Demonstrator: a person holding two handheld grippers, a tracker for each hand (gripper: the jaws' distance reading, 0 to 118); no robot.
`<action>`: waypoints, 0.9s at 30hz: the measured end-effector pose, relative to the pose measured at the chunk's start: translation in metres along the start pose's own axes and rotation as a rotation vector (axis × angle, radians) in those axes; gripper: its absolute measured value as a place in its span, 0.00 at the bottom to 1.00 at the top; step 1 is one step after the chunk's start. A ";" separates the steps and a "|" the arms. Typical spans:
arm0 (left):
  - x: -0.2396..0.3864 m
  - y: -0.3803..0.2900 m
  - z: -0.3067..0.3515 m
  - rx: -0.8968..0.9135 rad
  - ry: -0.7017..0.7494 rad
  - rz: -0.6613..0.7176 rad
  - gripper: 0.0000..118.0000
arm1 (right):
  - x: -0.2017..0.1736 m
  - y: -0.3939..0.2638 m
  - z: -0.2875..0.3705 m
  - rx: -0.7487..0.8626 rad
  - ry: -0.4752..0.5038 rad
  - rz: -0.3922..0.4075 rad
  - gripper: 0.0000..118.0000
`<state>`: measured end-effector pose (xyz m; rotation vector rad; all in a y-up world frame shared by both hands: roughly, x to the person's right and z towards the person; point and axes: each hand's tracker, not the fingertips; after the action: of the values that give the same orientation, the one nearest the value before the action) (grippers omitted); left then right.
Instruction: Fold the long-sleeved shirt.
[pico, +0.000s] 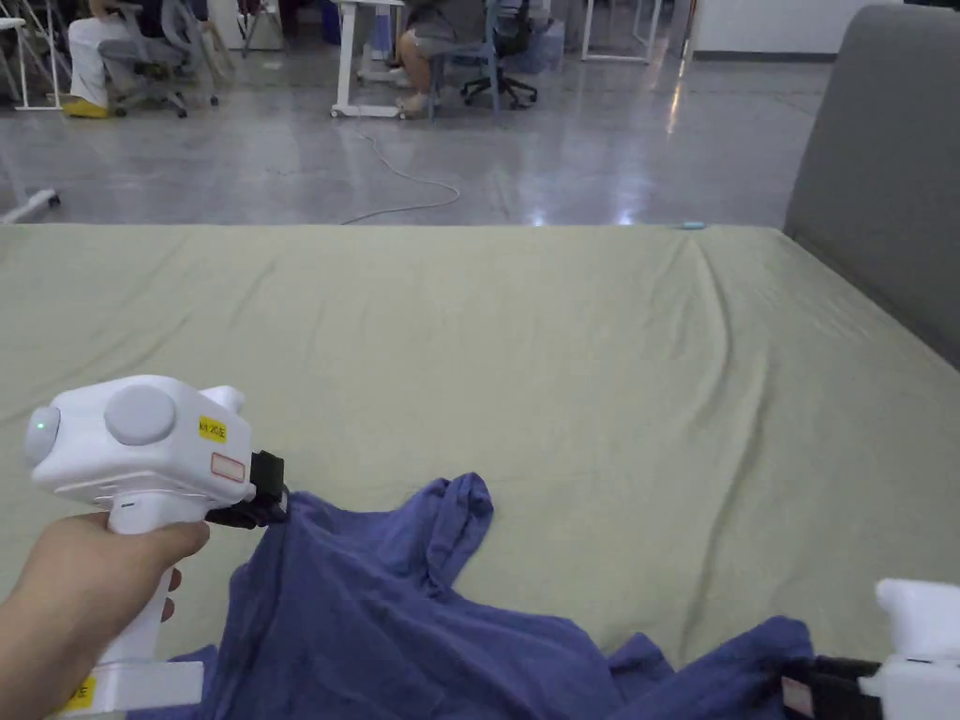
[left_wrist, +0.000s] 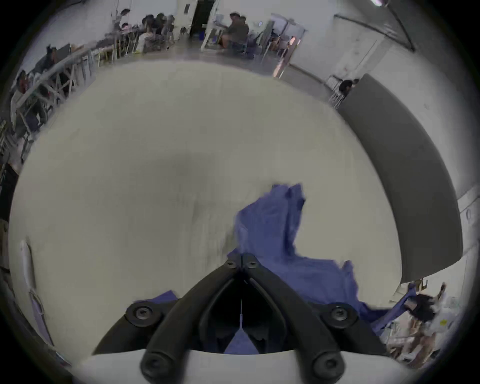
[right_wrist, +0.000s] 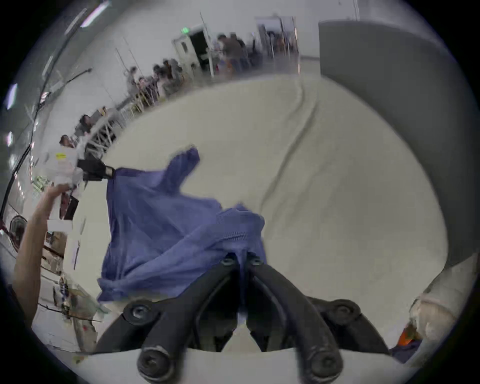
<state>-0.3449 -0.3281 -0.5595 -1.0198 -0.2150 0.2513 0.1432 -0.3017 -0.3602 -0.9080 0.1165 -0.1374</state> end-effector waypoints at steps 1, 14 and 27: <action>0.003 0.004 0.020 0.036 -0.008 -0.005 0.00 | 0.001 0.010 0.017 0.047 -0.007 0.001 0.00; -0.001 0.101 0.267 0.454 -0.016 0.041 0.00 | -0.014 0.196 0.142 0.376 -0.119 0.121 0.00; -0.027 0.244 0.359 0.610 0.074 0.206 0.00 | -0.075 0.432 0.158 0.523 -0.272 0.123 0.00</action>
<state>-0.5013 0.0773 -0.5891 -0.4418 0.0392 0.4334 0.1246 0.0962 -0.6021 -0.3892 -0.1144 0.0713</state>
